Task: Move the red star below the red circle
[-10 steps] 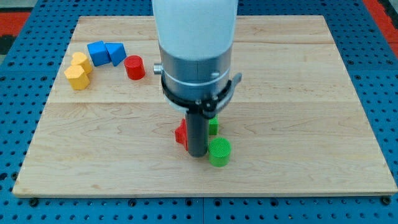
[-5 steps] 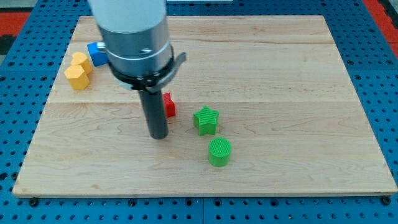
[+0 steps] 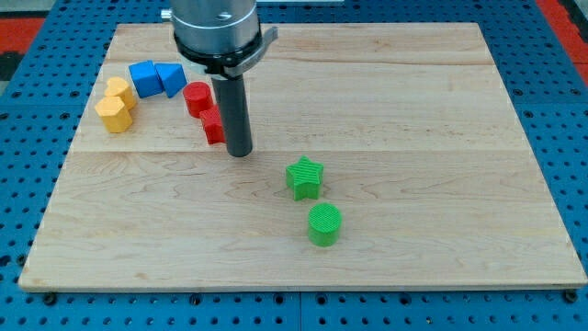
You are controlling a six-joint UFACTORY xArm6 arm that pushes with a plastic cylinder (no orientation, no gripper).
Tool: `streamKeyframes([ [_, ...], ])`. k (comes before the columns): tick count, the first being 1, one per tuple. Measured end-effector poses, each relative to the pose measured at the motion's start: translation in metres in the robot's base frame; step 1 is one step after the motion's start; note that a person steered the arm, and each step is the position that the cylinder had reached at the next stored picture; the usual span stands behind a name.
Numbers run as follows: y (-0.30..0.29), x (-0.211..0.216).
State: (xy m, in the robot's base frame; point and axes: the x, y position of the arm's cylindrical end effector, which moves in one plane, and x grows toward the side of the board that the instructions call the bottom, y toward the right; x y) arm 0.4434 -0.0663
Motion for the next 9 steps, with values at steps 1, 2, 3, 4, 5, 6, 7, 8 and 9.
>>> streamKeyframes([
  [1, -0.005, -0.005],
  [2, -0.026, -0.006],
  [3, -0.043, -0.006],
  [4, -0.042, -0.004],
  [5, 0.004, -0.002],
  [6, 0.027, -0.012],
  [7, 0.023, -0.023],
  [8, 0.009, -0.026],
  [9, 0.0, -0.026],
])
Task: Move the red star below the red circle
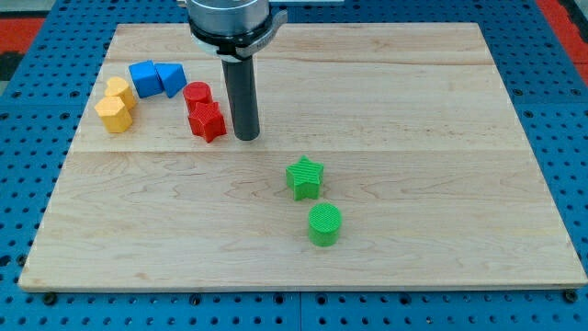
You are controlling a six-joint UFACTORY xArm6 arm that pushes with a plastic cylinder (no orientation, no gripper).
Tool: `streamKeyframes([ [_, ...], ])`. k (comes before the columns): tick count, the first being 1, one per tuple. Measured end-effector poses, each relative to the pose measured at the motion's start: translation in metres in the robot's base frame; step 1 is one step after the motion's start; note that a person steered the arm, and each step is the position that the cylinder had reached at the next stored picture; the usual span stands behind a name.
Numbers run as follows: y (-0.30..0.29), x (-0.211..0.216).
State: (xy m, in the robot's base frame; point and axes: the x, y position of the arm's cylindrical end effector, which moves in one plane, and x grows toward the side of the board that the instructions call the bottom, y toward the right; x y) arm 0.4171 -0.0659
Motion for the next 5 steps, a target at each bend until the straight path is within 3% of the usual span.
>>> streamKeyframes([
  [2, -0.006, 0.0],
  [3, 0.017, 0.0],
  [4, 0.102, 0.007],
  [5, 0.156, 0.042],
])
